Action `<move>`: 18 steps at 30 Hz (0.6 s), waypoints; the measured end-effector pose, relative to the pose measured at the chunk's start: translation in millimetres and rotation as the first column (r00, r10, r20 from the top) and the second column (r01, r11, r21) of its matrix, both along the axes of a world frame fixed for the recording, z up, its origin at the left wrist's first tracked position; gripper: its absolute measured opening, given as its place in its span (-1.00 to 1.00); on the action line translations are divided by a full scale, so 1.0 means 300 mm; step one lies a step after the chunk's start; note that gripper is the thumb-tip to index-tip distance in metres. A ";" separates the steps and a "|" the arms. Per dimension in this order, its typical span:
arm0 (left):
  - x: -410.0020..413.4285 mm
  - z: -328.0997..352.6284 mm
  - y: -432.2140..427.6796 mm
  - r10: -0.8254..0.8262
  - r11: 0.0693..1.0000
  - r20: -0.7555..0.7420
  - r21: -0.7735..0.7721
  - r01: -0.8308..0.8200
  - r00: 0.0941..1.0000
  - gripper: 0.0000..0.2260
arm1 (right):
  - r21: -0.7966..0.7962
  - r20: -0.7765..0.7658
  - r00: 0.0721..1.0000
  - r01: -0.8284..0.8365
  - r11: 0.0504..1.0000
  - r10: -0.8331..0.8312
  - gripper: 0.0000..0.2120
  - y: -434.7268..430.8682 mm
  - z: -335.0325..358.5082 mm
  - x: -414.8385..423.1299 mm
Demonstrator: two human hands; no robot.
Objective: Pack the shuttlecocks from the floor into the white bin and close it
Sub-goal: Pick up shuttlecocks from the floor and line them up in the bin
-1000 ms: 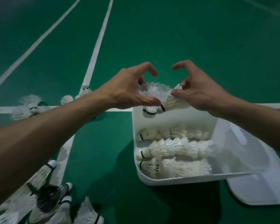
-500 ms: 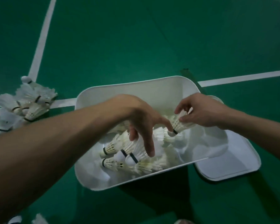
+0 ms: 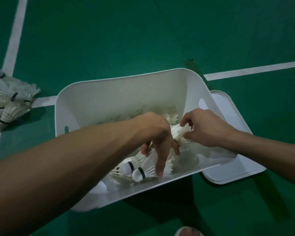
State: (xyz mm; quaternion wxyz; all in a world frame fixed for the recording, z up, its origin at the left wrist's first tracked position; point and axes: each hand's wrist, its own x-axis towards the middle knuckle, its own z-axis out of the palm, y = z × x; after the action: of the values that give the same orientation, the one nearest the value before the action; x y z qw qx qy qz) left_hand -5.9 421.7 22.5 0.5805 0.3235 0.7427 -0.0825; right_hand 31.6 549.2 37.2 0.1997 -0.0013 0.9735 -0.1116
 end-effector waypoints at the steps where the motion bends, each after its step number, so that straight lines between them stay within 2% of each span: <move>1: 0.001 -0.001 -0.001 0.004 1.000 -0.007 -0.001 -0.004 1.000 -0.09 | 0.004 -0.007 1.000 0.006 1.000 -0.006 -0.69 -0.002 0.000 0.001; 13: 0.004 0.025 -0.046 0.103 0.992 -0.002 0.066 -0.103 0.995 -0.16 | 0.157 -0.098 0.993 -0.054 0.986 0.070 -0.64 -0.047 0.048 0.031; 18: -0.005 0.030 -0.062 0.139 0.987 0.017 0.074 -0.140 0.990 -0.18 | 0.116 -0.011 0.999 -0.050 0.992 0.051 -0.61 -0.049 0.035 0.036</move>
State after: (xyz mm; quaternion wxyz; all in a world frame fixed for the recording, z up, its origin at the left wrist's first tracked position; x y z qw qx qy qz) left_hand -7.5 403.1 31.4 0.5765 0.2927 0.7628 -0.0117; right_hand 42.3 534.5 47.6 0.1956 -0.0151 0.9793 -0.0501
